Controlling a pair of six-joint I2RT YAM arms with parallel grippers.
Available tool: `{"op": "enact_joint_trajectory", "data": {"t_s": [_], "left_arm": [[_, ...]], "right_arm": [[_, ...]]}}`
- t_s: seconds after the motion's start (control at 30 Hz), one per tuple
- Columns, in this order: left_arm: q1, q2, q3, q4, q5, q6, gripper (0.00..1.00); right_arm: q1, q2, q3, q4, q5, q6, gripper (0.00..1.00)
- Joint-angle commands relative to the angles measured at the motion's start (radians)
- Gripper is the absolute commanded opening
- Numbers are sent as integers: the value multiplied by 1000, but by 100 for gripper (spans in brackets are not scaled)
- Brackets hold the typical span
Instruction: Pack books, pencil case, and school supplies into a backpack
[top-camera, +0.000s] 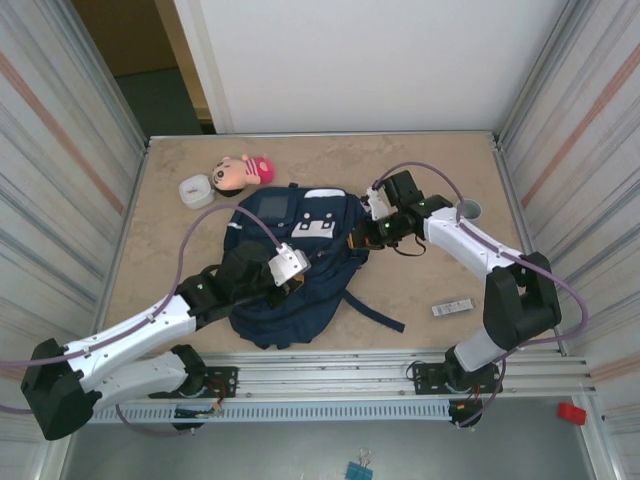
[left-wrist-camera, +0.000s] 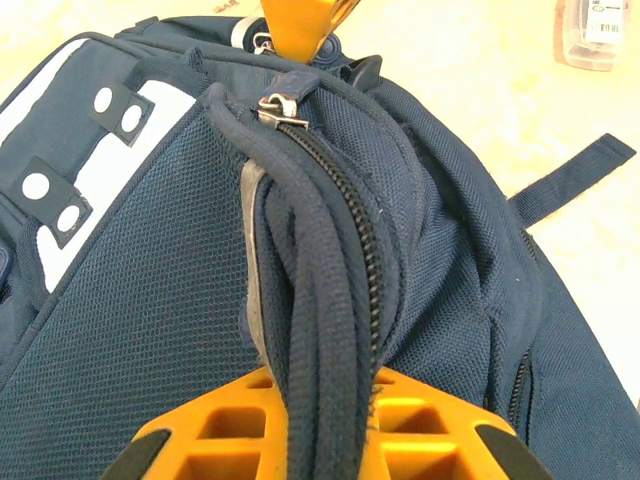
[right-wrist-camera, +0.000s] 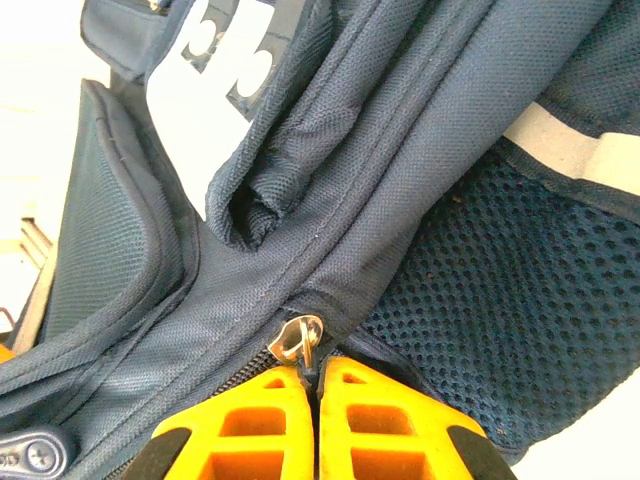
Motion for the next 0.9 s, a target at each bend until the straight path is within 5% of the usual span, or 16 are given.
{"op": "enact_joint_trajectory", "data": {"t_s": [0.0, 0.07, 0.13, 0.23, 0.47, 0.7, 0.87], "left_arm": [[-10, -37, 61, -83, 62, -1, 20], [-10, -43, 70, -78, 47, -6, 51], [-6, -61, 71, -83, 19, 2, 69], [15, -94, 65, -123, 22, 58, 80], [16, -37, 81, -293, 17, 252, 89], [16, 72, 61, -175, -94, 233, 88], [15, 154, 84, -151, -104, 257, 68]], "right_arm": [[-96, -2, 14, 105, 190, -25, 12], [-97, -40, 2, 90, 148, -28, 46], [-101, -102, -29, 72, 146, -36, 57], [-107, -226, -98, 77, 153, -52, 61], [-118, -457, -264, 54, 235, -56, 65], [-160, -475, -283, -163, 344, 83, 67], [-212, -475, -311, -192, 291, 131, 67]]}}
